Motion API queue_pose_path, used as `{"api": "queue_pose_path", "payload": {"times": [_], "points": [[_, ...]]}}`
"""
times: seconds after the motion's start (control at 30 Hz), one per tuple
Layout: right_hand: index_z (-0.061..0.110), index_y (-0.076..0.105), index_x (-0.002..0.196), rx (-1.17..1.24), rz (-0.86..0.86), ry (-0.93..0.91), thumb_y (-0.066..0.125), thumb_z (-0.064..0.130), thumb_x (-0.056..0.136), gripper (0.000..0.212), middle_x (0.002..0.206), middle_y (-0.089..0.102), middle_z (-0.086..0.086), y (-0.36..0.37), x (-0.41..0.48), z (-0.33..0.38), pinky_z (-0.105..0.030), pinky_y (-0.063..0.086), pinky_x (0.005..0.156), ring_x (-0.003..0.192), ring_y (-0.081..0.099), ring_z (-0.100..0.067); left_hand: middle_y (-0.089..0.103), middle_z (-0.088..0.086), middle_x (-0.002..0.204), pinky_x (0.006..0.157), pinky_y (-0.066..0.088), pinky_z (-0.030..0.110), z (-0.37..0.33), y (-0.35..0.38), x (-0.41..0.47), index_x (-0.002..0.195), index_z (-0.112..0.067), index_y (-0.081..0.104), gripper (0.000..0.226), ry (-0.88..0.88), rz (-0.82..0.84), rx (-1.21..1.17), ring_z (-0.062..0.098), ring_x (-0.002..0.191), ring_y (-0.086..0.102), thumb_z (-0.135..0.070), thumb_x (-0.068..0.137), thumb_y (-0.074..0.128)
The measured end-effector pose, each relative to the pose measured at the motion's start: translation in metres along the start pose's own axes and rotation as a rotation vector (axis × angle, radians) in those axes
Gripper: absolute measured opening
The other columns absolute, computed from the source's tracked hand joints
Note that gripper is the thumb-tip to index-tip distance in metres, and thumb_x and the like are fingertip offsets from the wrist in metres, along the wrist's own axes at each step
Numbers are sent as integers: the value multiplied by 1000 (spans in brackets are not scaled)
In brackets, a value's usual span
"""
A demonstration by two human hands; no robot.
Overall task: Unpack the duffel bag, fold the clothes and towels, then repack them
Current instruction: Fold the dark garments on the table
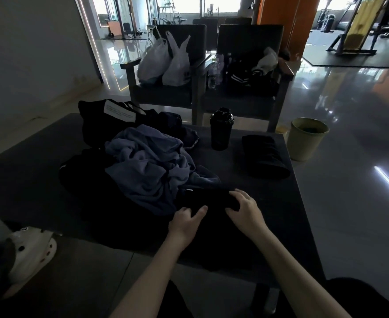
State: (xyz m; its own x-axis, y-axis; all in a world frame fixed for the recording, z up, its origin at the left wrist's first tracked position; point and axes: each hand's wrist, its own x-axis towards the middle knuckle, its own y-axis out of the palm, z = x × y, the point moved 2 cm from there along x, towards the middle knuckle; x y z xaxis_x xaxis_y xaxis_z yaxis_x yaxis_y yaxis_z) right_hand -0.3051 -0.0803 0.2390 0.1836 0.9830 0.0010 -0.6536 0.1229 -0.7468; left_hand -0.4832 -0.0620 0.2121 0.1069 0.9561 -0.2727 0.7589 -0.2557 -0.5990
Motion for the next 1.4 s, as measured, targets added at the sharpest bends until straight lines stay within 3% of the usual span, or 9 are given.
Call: {"api": "queue_pose_path", "payload": {"times": [0.07,0.2,0.4,0.57,0.67,0.77,1.07,1.27,1.4], "points": [[17,45,139,-15,58,41,61,26,88,55,149,36,-1,7,-3,-6,-38,31,111,138,30,-22,53,6,121,96,42,38,-5,1,1,118,-8,57,56,-12,-27,273,27,113,50,-55,88,49],[19,43,140,32,5,29,61,29,88,56,149,36,-2,11,-6,-10,-36,29,111,139,27,-21,62,8,111,80,48,30,-8,-1,0,113,-9,57,28,13,-19,25,21,94,58,-30,94,55],[27,29,146,-153,77,13,54,38,90,62,155,25,3,14,-9,-11,-43,25,113,143,19,-19,59,7,106,71,47,27,-12,-10,-3,113,-12,50,18,19,-40,-52,16,83,57,-21,97,51],[35,11,150,-414,195,-114,45,35,94,66,160,1,7,23,-11,-7,-48,9,116,147,0,-20,30,4,146,104,33,41,-22,-8,-16,144,-18,24,56,130,-290,586,24,132,34,-35,96,46],[35,13,150,-421,239,-39,41,39,95,61,159,8,7,26,-11,-9,-48,11,116,147,4,-18,12,1,159,116,11,46,-30,6,-23,149,-25,22,59,198,-99,635,21,145,11,-51,98,33],[35,16,149,-456,233,17,39,43,94,61,158,15,3,23,-12,-9,-48,15,115,145,12,-19,3,0,160,116,6,49,-23,15,-20,151,-25,17,58,170,97,738,25,147,3,-46,99,33],[21,18,149,-719,201,173,29,50,96,62,143,41,-7,7,-37,-16,-45,31,101,130,38,-25,32,6,146,112,17,47,-46,16,-28,140,-19,38,50,240,-77,884,26,136,27,-46,99,35],[16,51,125,-771,135,260,38,52,93,50,120,59,-4,0,-45,-13,-40,32,96,111,53,-21,6,3,160,115,-5,52,-39,38,-29,152,-17,14,63,204,80,871,24,147,3,-52,100,21],[19,36,140,-666,25,123,43,49,91,57,144,35,-9,-8,-38,-20,-43,28,104,129,37,-24,4,-5,161,116,-1,48,-19,39,-17,152,-25,9,58,297,132,827,18,148,-3,-49,101,19]]}}
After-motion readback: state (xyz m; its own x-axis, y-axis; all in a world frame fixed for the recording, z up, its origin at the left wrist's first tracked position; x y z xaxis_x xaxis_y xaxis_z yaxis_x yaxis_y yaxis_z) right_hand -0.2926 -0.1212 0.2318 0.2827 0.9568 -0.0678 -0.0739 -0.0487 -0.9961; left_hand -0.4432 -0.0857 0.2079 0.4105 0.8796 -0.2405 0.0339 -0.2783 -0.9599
